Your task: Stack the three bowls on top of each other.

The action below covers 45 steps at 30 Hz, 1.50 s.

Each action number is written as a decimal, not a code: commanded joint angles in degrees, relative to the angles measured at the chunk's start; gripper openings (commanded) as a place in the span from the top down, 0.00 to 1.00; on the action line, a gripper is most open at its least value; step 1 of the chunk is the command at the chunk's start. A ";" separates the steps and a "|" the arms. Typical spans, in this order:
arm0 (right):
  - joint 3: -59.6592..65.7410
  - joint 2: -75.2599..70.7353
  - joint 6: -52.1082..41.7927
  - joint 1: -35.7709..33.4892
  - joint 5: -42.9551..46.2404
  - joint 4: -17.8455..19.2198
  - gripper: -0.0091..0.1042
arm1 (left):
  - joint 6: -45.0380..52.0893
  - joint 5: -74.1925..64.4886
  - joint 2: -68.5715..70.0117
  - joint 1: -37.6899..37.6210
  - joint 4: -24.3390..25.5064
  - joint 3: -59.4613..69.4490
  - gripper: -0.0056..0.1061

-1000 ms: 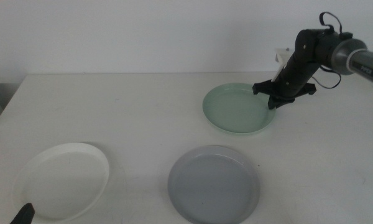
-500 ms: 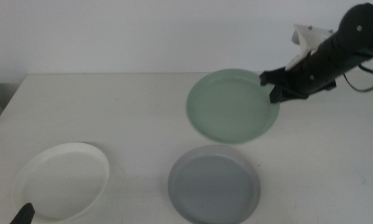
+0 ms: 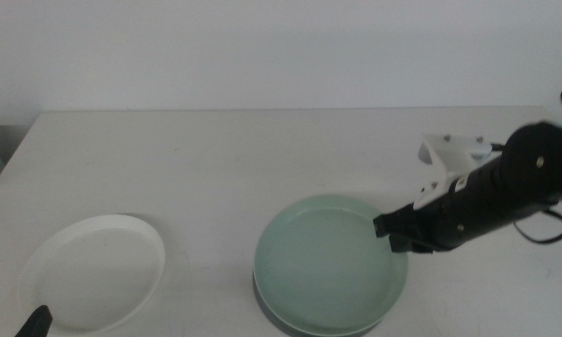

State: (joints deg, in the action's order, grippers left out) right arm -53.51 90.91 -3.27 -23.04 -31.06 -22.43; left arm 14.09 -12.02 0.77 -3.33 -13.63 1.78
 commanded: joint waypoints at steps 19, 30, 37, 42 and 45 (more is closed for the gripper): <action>1.36 2.90 -0.36 -0.67 8.17 -2.40 0.86 | -0.42 4.40 0.76 -0.04 -1.06 -0.25 0.11; -2.96 -0.27 -2.75 -0.56 4.12 -2.45 0.43 | -0.42 4.40 0.76 -0.04 -1.06 -0.25 0.11; -10.68 -10.52 -9.73 -0.56 -3.11 -2.33 0.40 | -0.42 4.40 0.76 -0.04 -1.06 -0.25 0.11; -11.37 -19.55 -15.09 -0.56 -6.48 -2.57 0.40 | -0.42 4.40 0.76 -0.04 -1.06 -0.25 0.11; -10.15 -25.24 -16.88 -0.56 -7.82 -2.97 0.40 | -0.42 4.40 0.76 -0.04 -1.06 -0.25 0.11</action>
State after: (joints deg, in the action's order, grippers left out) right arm -62.58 69.68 -18.24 -23.61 -40.29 -24.47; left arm 14.09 -12.02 0.77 -3.33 -13.63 1.78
